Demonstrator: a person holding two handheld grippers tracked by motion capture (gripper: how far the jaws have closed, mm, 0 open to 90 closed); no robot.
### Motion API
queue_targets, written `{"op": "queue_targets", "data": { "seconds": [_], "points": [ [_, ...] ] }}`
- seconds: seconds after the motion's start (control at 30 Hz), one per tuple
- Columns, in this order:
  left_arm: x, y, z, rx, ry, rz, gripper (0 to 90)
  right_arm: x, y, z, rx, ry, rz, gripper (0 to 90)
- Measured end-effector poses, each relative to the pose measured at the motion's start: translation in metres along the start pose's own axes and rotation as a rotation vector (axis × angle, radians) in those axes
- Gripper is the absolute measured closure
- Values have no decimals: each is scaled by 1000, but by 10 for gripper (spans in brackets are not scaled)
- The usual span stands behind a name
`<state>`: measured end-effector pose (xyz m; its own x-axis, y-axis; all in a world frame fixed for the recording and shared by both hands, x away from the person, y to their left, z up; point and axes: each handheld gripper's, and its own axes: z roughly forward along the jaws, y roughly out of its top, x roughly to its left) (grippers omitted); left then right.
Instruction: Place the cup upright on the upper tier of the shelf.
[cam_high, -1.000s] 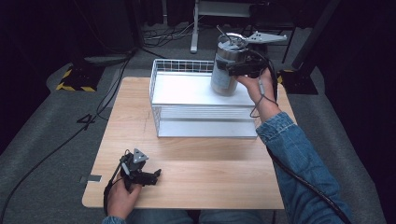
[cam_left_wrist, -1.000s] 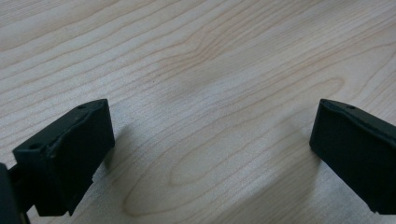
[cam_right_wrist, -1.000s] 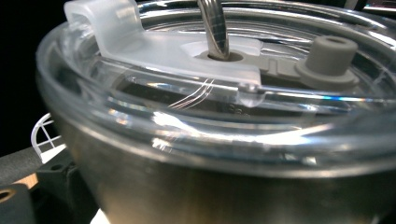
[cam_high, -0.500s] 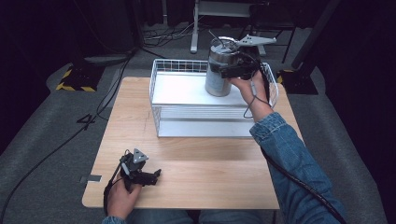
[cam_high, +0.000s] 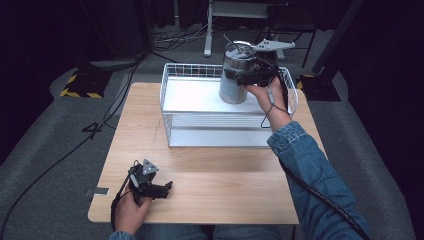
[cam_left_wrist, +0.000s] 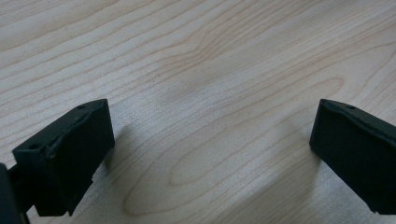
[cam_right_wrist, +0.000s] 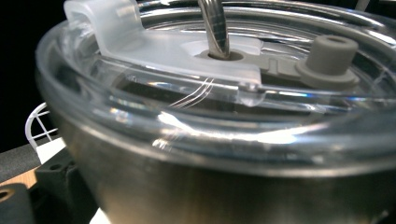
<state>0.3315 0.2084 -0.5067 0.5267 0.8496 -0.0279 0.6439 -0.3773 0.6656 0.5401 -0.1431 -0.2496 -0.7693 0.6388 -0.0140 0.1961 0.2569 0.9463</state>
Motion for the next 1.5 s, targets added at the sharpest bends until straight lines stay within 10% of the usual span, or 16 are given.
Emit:
{"op": "queue_targets", "data": {
  "seconds": [0.77, 1.5],
  "points": [
    [0, 0, 0, -2, 1, -2, 3, 2, 3, -2, 3, -27, 1, 0],
    [0, 0, 0, 1, 0, -1, 3, 16, 7, -59, -23, -19, -56, 0]
  ]
}}
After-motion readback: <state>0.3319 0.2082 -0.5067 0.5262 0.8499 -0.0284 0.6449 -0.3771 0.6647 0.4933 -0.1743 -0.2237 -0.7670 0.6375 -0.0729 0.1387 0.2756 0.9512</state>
